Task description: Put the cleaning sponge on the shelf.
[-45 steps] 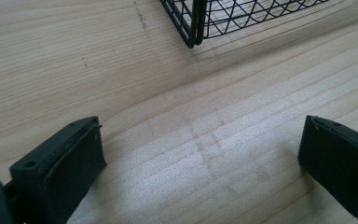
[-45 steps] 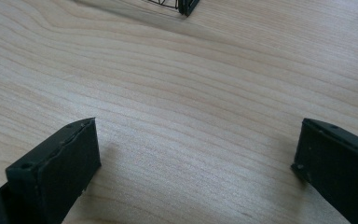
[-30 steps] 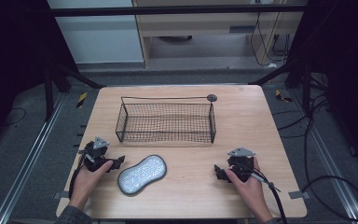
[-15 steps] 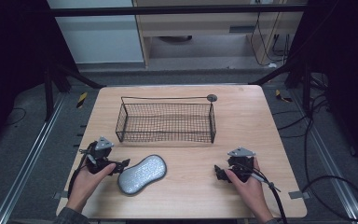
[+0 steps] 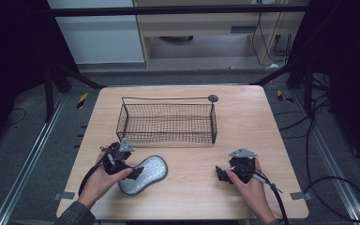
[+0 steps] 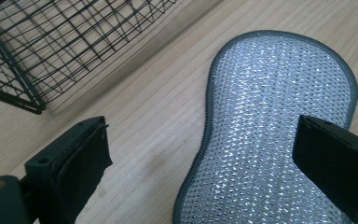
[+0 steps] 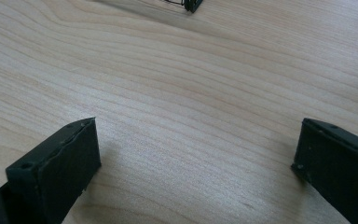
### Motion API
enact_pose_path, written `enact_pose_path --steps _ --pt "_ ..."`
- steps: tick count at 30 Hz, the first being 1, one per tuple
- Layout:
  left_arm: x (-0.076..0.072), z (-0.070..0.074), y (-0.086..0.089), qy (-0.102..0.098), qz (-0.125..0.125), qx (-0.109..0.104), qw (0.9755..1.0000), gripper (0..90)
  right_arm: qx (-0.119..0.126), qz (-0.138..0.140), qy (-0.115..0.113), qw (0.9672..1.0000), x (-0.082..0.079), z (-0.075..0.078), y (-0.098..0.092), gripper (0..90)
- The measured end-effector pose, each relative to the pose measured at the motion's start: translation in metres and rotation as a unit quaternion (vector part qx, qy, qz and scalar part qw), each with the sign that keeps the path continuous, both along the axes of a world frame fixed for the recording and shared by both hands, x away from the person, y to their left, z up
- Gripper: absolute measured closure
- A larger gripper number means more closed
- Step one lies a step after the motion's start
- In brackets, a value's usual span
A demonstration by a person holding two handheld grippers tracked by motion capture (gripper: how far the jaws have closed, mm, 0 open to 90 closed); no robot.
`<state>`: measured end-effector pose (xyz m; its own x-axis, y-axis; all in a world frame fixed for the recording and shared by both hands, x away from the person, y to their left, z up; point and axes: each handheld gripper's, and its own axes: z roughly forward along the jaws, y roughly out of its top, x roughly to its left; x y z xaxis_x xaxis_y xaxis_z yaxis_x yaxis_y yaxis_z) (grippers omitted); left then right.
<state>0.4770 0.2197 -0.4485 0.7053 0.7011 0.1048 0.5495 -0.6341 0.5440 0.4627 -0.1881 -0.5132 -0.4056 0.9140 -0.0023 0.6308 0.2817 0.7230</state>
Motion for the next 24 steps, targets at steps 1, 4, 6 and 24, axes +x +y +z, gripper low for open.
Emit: enact_pose_path --steps 1,4,6,24 --pt "0.0 0.001 -0.003 0.006 -0.005 0.009 0.9999 3.5 0.002 -0.001 0.002 1.0 0.0 0.0 0.0 0.4" --pt "-0.001 0.004 -0.007 0.015 -0.016 0.019 0.9996 3.5 0.0 0.0 0.0 1.0 0.0 0.0 0.0 0.4" --pt "-0.002 0.006 -0.01 0.017 -0.021 0.024 0.9994 3.5 0.0 0.0 0.0 1.0 0.0 0.0 0.0 0.4" --pt "-0.006 0.006 -0.023 0.057 -0.057 0.068 0.9944 3.6 0.001 0.001 0.001 1.0 -0.001 0.0 0.0 0.4"
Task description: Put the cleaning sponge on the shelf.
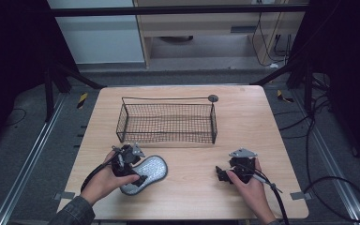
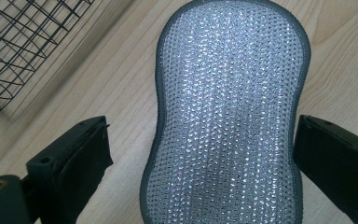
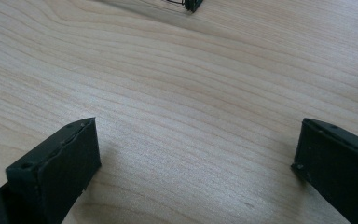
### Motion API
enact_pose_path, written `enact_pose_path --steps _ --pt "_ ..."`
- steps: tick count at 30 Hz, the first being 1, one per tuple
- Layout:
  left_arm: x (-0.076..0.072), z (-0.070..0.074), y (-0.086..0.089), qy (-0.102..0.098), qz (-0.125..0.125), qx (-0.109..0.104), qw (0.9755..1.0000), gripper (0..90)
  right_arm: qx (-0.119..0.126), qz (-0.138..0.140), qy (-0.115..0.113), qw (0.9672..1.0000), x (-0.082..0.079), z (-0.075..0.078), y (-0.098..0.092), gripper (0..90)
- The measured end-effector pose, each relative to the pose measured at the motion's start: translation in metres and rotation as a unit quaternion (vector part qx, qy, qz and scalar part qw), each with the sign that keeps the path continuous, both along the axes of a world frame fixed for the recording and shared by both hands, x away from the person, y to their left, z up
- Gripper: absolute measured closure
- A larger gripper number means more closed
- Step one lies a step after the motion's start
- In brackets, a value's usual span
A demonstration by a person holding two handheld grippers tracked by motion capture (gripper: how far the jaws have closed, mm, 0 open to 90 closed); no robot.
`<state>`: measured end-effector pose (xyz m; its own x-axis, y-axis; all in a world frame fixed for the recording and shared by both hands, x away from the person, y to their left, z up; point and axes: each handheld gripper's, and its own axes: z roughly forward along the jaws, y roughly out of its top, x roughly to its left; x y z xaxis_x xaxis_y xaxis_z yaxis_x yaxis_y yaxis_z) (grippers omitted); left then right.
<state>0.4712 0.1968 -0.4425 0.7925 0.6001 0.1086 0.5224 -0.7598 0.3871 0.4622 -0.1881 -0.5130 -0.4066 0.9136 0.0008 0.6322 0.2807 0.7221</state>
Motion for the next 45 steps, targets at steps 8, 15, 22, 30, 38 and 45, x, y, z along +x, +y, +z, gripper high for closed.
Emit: enact_pose_path --steps 8,15,22,30,38,45 --pt "0.001 0.002 -0.003 0.016 -0.015 0.018 0.9996 3.9 0.0 -0.001 0.001 1.0 0.0 0.0 0.0 0.4" --pt "0.003 -0.003 -0.012 0.043 -0.032 0.04 0.9978 4.2 0.0 -0.001 0.001 1.0 0.0 0.0 0.0 0.4" --pt "0.011 -0.01 -0.02 0.065 -0.034 0.045 0.9963 4.1 -0.002 0.001 -0.001 1.0 0.0 0.0 0.0 0.4" --pt "0.013 -0.018 -0.026 0.081 -0.037 0.049 0.9948 4.0 -0.001 0.003 -0.001 1.0 0.0 0.0 -0.001 0.4" --pt "0.018 -0.026 -0.026 0.086 -0.033 0.055 0.9943 3.5 -0.002 0.003 -0.001 1.0 0.0 0.0 -0.001 0.4" --pt "0.023 -0.031 -0.026 0.095 -0.031 0.051 0.9937 2.1 -0.002 0.003 0.0 1.0 0.0 0.0 -0.001 0.4"
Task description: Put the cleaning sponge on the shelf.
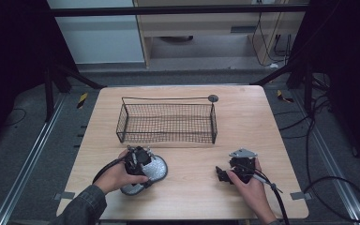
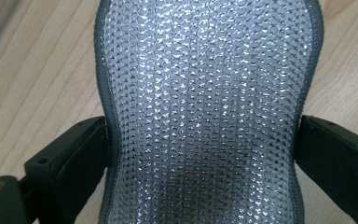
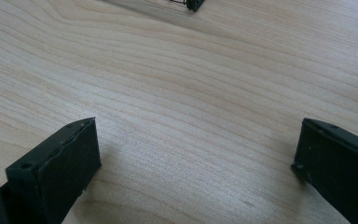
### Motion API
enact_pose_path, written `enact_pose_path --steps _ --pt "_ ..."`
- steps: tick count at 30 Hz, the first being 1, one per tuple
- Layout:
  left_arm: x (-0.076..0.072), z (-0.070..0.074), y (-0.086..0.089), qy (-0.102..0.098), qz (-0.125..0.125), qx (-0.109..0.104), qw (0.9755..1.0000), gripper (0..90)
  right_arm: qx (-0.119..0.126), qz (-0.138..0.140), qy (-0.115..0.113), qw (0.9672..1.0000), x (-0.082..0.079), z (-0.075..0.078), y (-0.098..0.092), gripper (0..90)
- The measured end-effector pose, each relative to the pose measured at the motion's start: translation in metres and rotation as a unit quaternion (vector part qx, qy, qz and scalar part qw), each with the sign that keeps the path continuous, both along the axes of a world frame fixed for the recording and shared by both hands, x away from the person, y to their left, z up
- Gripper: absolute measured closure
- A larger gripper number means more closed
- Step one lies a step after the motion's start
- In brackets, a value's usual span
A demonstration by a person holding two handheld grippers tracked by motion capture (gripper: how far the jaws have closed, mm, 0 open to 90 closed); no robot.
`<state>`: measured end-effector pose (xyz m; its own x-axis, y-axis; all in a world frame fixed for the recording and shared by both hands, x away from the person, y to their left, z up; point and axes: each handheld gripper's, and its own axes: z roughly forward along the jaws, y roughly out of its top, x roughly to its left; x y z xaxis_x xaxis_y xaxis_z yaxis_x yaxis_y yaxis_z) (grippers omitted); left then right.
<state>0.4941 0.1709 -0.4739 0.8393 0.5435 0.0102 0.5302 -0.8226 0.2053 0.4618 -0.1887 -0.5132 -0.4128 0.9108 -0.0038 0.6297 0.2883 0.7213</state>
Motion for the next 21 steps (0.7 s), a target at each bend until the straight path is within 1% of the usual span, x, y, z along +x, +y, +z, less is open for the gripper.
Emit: enact_pose_path --steps 1,4,11,16,17,21 --pt "0.002 -0.002 0.001 0.004 0.003 -0.003 1.0 1.8 0.001 0.0 0.0 1.0 0.0 0.0 0.0 0.4" --pt "0.005 -0.005 0.002 0.003 0.008 -0.004 1.0 0.7 0.001 0.001 0.0 1.0 0.0 0.0 0.0 0.4" --pt "0.006 -0.004 0.004 0.002 0.01 -0.008 0.9999 2.9 0.001 0.001 0.0 1.0 0.0 0.0 0.0 0.4" --pt "0.005 -0.001 0.005 -0.006 0.002 -0.004 1.0 8.6 0.001 0.002 0.0 1.0 0.0 0.0 0.0 0.4" --pt "0.004 0.0 0.005 -0.008 0.001 -0.003 1.0 8.6 0.001 0.002 0.0 1.0 0.0 0.0 0.0 0.4" --pt "0.002 0.007 0.008 -0.025 -0.005 -0.002 0.9997 9.8 0.001 0.002 0.0 1.0 0.0 0.0 0.0 0.4"
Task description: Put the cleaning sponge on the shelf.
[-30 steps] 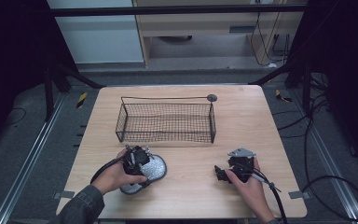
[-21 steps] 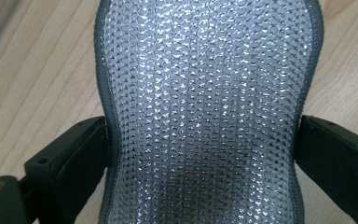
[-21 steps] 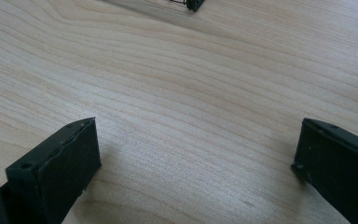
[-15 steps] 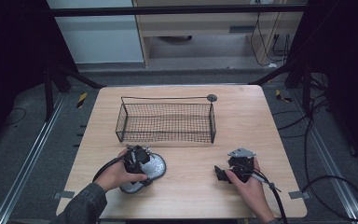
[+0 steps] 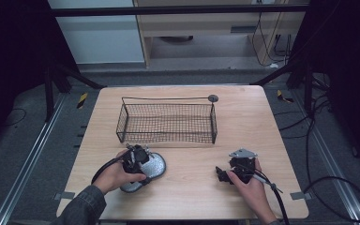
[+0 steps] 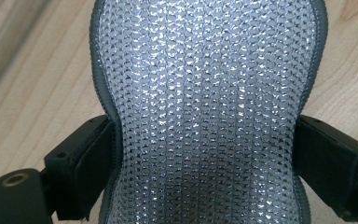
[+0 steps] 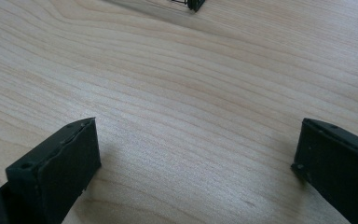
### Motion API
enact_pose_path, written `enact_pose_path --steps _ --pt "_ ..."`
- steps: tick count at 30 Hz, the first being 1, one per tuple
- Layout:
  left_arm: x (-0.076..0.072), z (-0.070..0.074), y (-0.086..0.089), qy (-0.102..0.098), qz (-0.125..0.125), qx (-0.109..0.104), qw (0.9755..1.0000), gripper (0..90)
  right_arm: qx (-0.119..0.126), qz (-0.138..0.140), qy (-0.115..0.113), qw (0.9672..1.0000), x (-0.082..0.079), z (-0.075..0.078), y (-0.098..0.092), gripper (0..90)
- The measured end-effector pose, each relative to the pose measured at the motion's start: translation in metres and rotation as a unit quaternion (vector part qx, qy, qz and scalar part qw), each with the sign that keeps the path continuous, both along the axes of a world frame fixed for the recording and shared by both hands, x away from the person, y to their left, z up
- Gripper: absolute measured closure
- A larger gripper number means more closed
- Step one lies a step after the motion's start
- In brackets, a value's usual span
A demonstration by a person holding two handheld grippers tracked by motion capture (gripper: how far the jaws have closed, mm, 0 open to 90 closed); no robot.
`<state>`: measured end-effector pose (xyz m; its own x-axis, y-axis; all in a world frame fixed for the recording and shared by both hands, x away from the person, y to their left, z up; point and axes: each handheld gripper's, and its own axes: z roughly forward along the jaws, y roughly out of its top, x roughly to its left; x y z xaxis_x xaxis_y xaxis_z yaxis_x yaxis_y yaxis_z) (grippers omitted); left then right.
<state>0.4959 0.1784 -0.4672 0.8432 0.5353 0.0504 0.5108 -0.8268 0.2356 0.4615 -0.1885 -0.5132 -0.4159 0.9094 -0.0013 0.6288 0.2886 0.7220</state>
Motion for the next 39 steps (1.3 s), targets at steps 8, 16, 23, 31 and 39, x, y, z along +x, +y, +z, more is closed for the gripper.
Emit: enact_pose_path --steps 8,16,23,31,39 --pt "-0.005 0.013 0.006 -0.034 -0.011 0.0 0.9994 10.5 0.0 0.0 0.0 1.0 0.0 0.0 0.0 0.4" --pt "-0.007 0.018 0.011 -0.045 -0.024 0.005 0.9987 11.0 0.0 0.0 0.0 1.0 0.0 0.0 0.0 0.4" --pt "-0.009 0.022 0.011 -0.047 -0.037 0.013 0.9981 11.2 0.0 0.0 0.0 1.0 0.0 0.0 0.0 0.4" --pt "-0.012 0.041 0.008 -0.065 -0.062 0.024 0.9956 11.2 0.0 0.0 0.0 1.0 0.0 0.0 0.0 0.4" --pt "-0.012 0.057 0.007 -0.079 -0.076 0.034 0.9934 11.2 0.0 0.0 0.0 1.0 0.0 0.0 0.0 0.4"
